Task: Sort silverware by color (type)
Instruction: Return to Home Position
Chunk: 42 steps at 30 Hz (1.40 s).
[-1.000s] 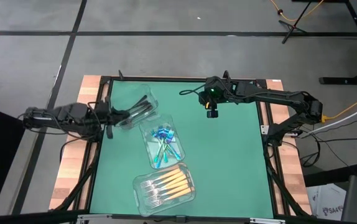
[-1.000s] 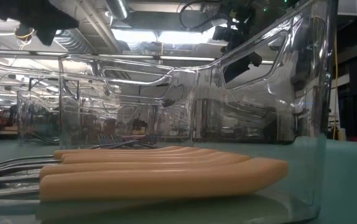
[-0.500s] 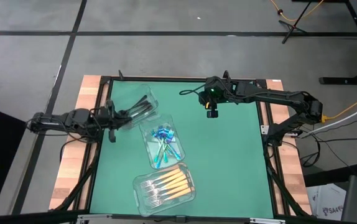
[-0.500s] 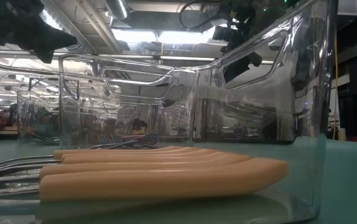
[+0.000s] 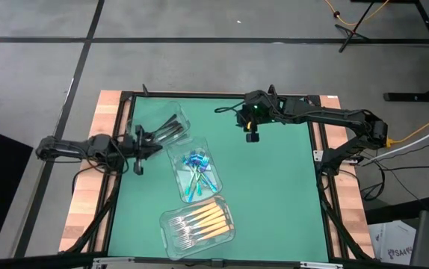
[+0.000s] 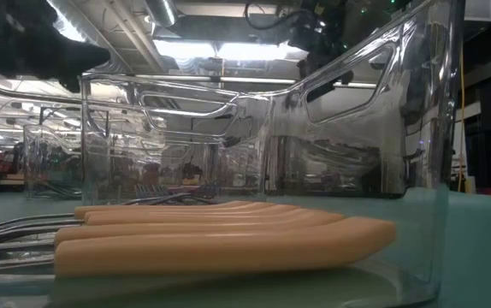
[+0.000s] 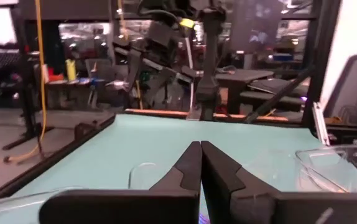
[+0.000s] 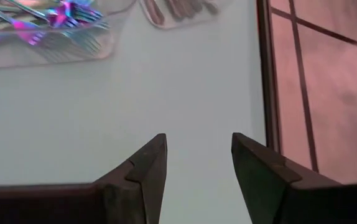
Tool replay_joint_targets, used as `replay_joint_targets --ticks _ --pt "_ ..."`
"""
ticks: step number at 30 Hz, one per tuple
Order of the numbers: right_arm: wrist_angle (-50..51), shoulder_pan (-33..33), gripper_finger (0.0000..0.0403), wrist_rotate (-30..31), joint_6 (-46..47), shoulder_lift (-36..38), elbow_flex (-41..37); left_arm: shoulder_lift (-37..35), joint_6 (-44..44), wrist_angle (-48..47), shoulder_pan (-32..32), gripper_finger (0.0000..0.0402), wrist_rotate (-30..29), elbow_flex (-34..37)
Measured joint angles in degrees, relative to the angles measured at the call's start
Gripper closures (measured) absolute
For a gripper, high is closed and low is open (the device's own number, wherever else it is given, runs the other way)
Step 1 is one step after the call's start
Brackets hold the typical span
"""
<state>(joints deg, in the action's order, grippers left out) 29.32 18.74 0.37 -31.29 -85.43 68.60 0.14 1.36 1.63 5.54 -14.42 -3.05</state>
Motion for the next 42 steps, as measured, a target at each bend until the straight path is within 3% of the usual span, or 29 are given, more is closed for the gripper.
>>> replay_joint_targets --ticks 5,10,16,21,32,42 --pt "-0.84 0.00 0.0233 -1.51 0.33 0.00 0.00 0.02 -2.82 3.76 -0.11 0.0401 1.34 2.64" --pt "-3.68 0.00 0.0233 -3.28 7.01 0.00 0.00 0.00 -3.48 1.04 -0.28 0.0401 2.10 2.62" --pt "-10.72 -0.05 0.0233 -13.85 19.89 0.00 0.00 0.17 -0.51 1.02 -0.26 0.0401 2.10 2.62" --pt "-14.36 -1.40 0.0245 -22.69 23.46 0.00 0.00 0.17 -0.14 1.03 -0.26 0.0401 1.97 2.62" --pt "-20.89 -9.87 0.0391 -23.47 23.56 3.05 0.00 0.17 -0.06 1.02 -0.26 0.0401 1.95 2.62" --pt "-16.98 -12.50 0.0375 -23.46 23.52 15.72 0.02 0.20 -0.05 1.02 -0.24 0.0401 1.93 2.62"
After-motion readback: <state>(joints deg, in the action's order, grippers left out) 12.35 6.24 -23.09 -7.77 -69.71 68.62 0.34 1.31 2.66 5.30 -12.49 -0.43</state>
